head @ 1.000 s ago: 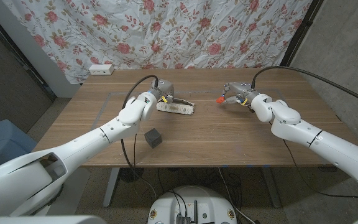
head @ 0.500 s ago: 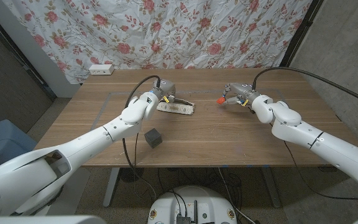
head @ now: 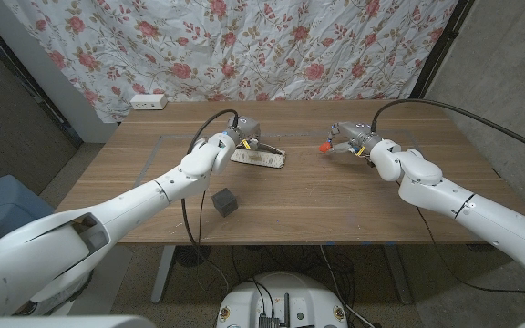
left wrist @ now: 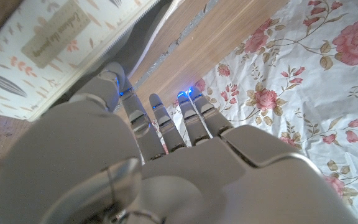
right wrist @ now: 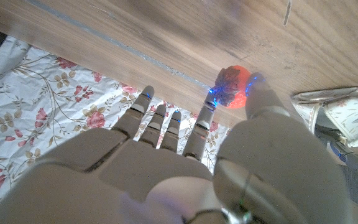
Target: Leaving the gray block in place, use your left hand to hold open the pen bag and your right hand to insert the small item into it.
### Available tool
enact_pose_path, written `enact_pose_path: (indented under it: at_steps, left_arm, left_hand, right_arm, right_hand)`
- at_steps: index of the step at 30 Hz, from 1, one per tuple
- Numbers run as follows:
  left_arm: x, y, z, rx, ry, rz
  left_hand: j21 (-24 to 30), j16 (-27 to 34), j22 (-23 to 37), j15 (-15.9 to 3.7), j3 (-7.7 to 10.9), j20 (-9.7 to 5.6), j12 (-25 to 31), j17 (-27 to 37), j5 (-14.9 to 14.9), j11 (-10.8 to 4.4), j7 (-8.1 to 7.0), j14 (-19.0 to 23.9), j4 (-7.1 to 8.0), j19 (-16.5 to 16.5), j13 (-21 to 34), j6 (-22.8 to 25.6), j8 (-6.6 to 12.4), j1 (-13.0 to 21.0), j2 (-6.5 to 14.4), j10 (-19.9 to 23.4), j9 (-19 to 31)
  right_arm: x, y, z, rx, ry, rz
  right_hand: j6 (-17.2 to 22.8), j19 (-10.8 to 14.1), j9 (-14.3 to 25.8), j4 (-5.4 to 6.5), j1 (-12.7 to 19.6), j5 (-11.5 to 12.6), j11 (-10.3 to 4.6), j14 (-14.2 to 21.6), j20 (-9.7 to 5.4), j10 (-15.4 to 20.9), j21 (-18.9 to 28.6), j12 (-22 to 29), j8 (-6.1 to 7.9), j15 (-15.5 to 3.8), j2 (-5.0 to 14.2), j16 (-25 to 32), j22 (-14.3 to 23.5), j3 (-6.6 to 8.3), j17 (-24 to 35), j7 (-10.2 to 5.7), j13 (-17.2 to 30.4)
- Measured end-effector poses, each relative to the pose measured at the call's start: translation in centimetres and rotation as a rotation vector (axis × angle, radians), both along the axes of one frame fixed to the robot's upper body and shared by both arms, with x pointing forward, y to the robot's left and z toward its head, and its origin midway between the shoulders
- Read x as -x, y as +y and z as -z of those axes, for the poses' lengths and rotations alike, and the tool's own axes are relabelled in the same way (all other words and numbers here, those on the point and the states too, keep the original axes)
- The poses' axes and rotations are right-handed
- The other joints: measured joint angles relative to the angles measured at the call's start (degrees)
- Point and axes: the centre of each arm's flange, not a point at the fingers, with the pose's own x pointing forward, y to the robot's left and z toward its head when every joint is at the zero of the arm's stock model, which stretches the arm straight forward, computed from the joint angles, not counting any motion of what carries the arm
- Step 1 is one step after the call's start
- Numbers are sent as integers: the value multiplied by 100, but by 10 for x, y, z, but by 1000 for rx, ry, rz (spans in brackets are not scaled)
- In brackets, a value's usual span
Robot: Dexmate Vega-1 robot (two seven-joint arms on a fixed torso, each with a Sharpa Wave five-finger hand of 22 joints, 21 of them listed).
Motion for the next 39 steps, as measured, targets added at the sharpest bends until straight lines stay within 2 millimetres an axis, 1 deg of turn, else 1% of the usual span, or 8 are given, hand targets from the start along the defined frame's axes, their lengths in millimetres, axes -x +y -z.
enact_pose_path:
  at_steps: [4, 11, 16, 17, 19, 21, 32, 39]
  left_arm:
    - [-1, 0, 0, -5, 9, -2]
    - [-1, 1, 3, -13, 23, -7]
    - [0, 2, 4, -17, 29, -9]
    - [1, 3, 6, -20, 33, -10]
    - [1, 3, 8, -22, 35, -11]
    - [1, 3, 8, -23, 37, -13]
    - [6, 7, 13, -33, 47, -20]
    - [7, 10, 13, -34, 55, -26]
  left_hand:
    - [0, -28, 0, 0, -20, 17, 0, -13, 0, 0, 0, 0, -21, 17, 0, 0, 0, 0, 0, 0, 0]
    - [0, -28, 0, 0, -69, -24, 1, -15, 0, -31, -1, 42, -69, 58, 0, 1, 0, 98, -39, 31, 0]
    - [0, -28, 0, 0, -68, -24, 1, -15, 27, 0, -31, 42, -69, 58, 0, 30, -49, 138, -74, 62, -1]
    - [0, -28, 0, 0, -68, -24, 1, -15, 27, 0, -31, 42, -69, 58, 0, 30, -49, 159, -54, 62, -1]
    - [0, -28, 0, 0, -76, -55, 1, -15, 27, 0, -31, 42, -77, 89, 0, 30, -49, 181, -75, 62, -1]
    - [0, -28, 0, 0, -91, -55, 1, -14, 27, 0, -31, 42, -92, 89, 0, 30, -49, 181, -75, 62, -1]
    - [0, -28, 0, 20, -136, -55, -22, -14, 27, 0, -33, 62, -67, 89, 0, 28, -49, 234, -128, 61, -1]
    - [0, -50, 0, 20, -179, -55, -44, -13, 27, 0, -92, 62, -53, 89, 0, -35, -100, 279, -174, 61, -2]
  right_arm:
    - [-1, -1, 1, -2, -1, -1]
    - [-1, -1, 0, -6, -5, -2]
    - [-1, -1, 1, -7, -7, -2]
    - [-1, -1, 1, -8, -7, -2]
    - [-1, -1, 2, -8, -7, -2]
    - [-1, -1, 2, -8, -6, -3]
    - [2, 1, 4, -12, -9, -2]
    - [3, 1, 4, -12, -11, 0]
  right_hand:
    - [0, 0, -2, 0, 0, 0, 0, 0, 0, 0, 0, 0, 14, 0, 0, 0, 0, 0, 29, 0, 0]
    - [0, 21, -25, -24, -1, 0, -22, 20, 21, 21, 0, 0, 19, -21, 1, 0, 0, -24, 28, 0, 0]
    - [0, 21, -33, -24, -3, -1, -32, 20, 21, 31, 0, 0, 19, -21, 3, 0, 0, -24, 28, 0, 0]
    - [0, 21, -33, -24, -41, -2, -32, 20, 21, 31, 0, 0, 19, -21, 41, 0, 0, -24, 28, 0, 0]
    - [0, 21, -33, -24, -41, -3, -32, 21, 21, 31, 0, 0, 19, -22, 41, 0, 0, -24, 28, 0, 0]
    - [0, 21, -32, -2, -41, -3, -32, 41, 21, 31, 0, 0, 19, -42, 41, 0, 0, -46, 28, 0, 0]
    - [0, 21, -31, 0, -39, -4, -31, 41, 21, 31, 0, 0, 12, -41, 39, 0, 0, -48, 28, 0, 0]
    - [0, 21, -28, 0, -40, -5, -31, 41, 21, 31, 0, 0, 2, -41, 39, 0, 0, -48, 27, 0, 0]
